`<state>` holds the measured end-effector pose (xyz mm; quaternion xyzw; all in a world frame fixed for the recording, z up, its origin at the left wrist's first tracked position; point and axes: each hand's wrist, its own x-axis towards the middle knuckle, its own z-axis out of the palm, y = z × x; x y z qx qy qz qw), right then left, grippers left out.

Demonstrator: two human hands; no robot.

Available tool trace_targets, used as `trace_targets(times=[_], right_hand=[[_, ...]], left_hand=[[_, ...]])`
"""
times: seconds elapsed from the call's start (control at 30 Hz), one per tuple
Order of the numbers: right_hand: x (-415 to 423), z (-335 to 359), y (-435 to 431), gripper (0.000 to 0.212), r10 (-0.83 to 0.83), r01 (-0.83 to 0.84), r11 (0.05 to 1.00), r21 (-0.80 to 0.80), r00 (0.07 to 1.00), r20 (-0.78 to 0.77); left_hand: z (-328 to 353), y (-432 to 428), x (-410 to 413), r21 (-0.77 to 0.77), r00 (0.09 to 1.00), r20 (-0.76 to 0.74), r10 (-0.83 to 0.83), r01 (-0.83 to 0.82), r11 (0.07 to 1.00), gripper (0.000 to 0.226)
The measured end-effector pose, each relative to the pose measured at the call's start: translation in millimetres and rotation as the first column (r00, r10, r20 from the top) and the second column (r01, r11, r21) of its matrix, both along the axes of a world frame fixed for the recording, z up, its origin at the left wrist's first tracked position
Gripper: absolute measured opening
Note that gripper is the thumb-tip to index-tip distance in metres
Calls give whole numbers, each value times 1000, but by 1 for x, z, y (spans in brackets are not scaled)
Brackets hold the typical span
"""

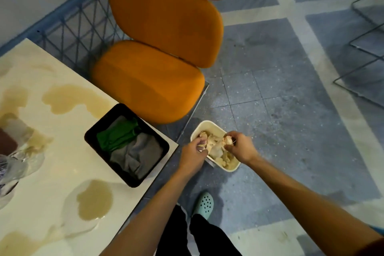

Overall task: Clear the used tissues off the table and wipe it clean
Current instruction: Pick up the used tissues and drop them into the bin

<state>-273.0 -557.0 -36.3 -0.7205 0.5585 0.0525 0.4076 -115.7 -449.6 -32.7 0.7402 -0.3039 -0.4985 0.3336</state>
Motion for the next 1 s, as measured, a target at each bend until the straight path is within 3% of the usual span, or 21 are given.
trace_targets(times=[0.1, 0.3, 0.5, 1.0], right_hand=[[0, -19, -6, 38, 6, -6, 1000, 0, 1000, -24], [-4, -35, -15, 56, -3, 15, 984, 176, 998, -65], [-9, -25, -14, 43, 61, -48, 980, 195, 996, -59], [26, 77, 21, 19, 374, -362, 927, -98, 908, 187]], left_hand=[[-10, -5, -1, 35, 1000, 3, 5, -6, 999, 39], [-16, -7, -3, 62, 1000, -11, 13, -12, 998, 40], [-14, -1, -5, 50, 999, 3, 33, -33, 998, 38], [68, 30, 7, -153, 973, 98, 208, -192, 969, 15]])
